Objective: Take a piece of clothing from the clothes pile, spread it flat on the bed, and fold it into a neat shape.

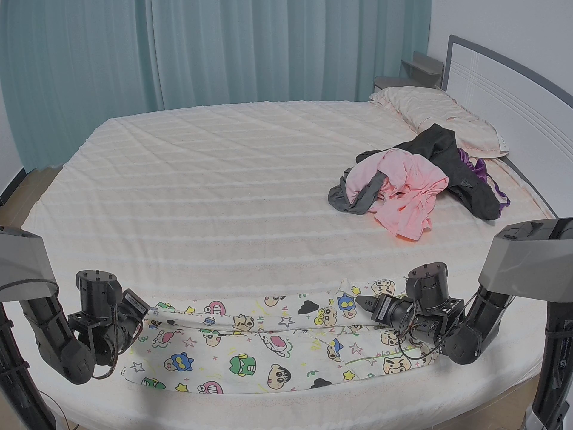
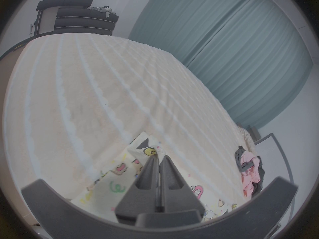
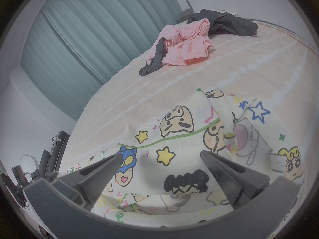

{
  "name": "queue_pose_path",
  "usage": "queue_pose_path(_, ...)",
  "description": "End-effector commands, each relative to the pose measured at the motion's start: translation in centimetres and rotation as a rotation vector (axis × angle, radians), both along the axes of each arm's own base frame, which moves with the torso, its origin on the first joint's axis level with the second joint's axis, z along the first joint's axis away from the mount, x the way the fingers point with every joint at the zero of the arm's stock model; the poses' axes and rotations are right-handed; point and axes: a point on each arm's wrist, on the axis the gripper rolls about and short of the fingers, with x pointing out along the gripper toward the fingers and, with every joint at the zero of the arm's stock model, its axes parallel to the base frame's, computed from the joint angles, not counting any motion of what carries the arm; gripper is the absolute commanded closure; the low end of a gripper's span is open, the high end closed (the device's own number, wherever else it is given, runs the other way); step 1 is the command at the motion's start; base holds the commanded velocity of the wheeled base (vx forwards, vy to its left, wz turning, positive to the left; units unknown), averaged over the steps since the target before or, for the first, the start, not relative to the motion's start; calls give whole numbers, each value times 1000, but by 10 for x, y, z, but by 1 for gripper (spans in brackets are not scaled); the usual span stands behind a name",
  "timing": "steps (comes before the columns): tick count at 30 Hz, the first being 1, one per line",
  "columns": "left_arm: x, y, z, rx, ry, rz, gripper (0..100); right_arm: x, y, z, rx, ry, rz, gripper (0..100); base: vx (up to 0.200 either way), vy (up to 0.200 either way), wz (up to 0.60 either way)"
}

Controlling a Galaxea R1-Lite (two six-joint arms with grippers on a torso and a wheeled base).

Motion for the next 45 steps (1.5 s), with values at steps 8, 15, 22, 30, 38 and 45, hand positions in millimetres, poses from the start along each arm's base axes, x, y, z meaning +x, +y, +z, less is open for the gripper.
queue_pose_path(8, -22, 4, -26, 53, 132, -19, 100, -2, -2, 2, 1, 0, -3, 0, 0, 0, 0)
queue_pose_path(15, -24, 4, -27, 53, 140, -25, 100, -1, -3, 4, 4, -6, -8, 0, 0, 0, 0)
queue_pose_path(22, -27, 5, -26, 51, 144, -24, 0, -1, -4, 6, 8, -11, -10, 0, 0, 0, 0)
queue_pose_path(30, -39, 27, -3, -1, 7, 20, 0, -8, -40, 68, 71, -139, -90, 0, 0, 0, 0)
queue_pose_path(38, -48, 39, 26, 77, -96, -162, 0, -33, -60, 63, 56, -75, -127, 0, 0, 0, 0)
queue_pose_path(45, -49, 40, 17, 233, 68, -403, 0, -40, -66, 57, 82, -47, -146, 0, 0, 0, 0)
